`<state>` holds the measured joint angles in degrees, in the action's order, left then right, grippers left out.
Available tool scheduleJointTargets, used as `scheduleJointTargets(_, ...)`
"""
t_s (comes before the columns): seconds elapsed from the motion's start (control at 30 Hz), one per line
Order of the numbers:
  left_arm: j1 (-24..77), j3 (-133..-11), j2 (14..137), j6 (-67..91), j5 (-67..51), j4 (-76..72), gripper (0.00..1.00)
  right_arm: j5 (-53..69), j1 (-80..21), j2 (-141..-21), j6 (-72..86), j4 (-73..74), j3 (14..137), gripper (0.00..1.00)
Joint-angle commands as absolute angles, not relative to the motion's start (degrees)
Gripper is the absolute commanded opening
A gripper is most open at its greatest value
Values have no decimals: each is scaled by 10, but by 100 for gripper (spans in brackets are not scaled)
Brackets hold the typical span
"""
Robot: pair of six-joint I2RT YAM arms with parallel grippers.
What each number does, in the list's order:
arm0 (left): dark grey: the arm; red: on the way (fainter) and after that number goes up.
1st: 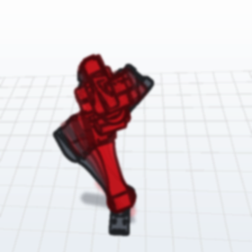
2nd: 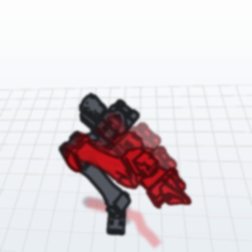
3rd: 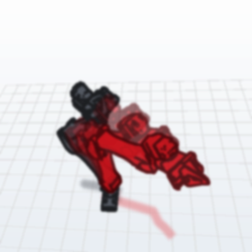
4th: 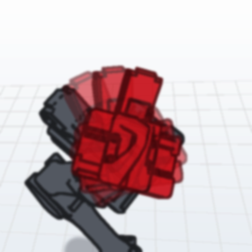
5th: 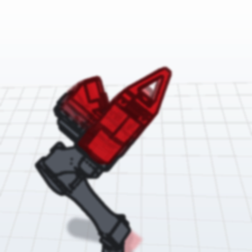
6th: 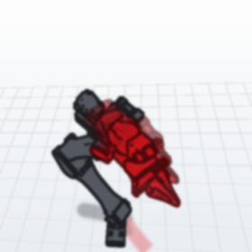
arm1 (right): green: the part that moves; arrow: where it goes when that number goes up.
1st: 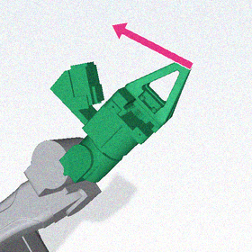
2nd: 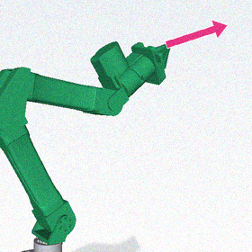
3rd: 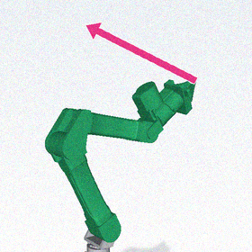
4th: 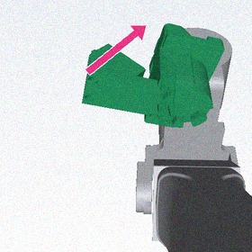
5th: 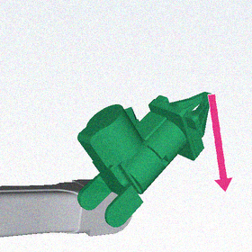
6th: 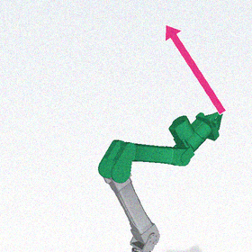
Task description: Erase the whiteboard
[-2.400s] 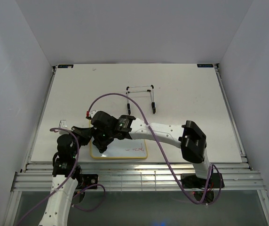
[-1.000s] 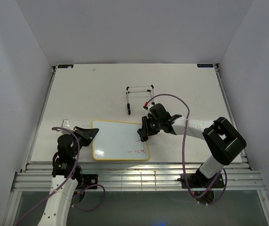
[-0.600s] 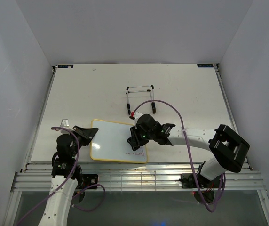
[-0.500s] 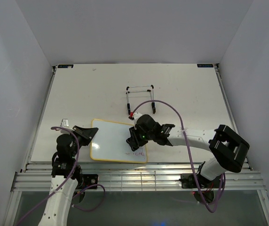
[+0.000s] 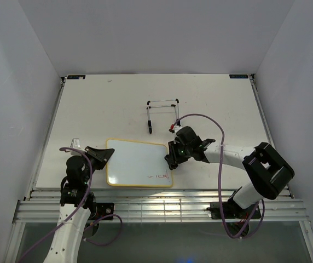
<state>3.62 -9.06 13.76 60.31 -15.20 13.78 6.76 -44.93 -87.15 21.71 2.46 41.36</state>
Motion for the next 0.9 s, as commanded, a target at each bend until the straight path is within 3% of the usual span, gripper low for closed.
scheduleJointTargets(0.0,37,-98,134,613,-146,149,0,18,-431,-881,169,93,418,8)
scheduleJointTargets(0.23,38,-107,136,611,-133,165,0,-18,-432,-856,159,184,495,8)
scheduleJointTargets(0.37,38,-107,134,613,-123,175,0,70,-452,-799,178,162,478,8)
scheduleJointTargets(0.57,38,-98,122,624,-123,171,0,77,-581,-739,231,108,485,8)
scheduleJointTargets(0.67,38,-96,119,622,-127,159,0,57,-655,-754,259,89,507,8)
scheduleJointTargets(0.87,38,-96,116,595,-127,126,0,-17,-708,-810,309,64,561,8)
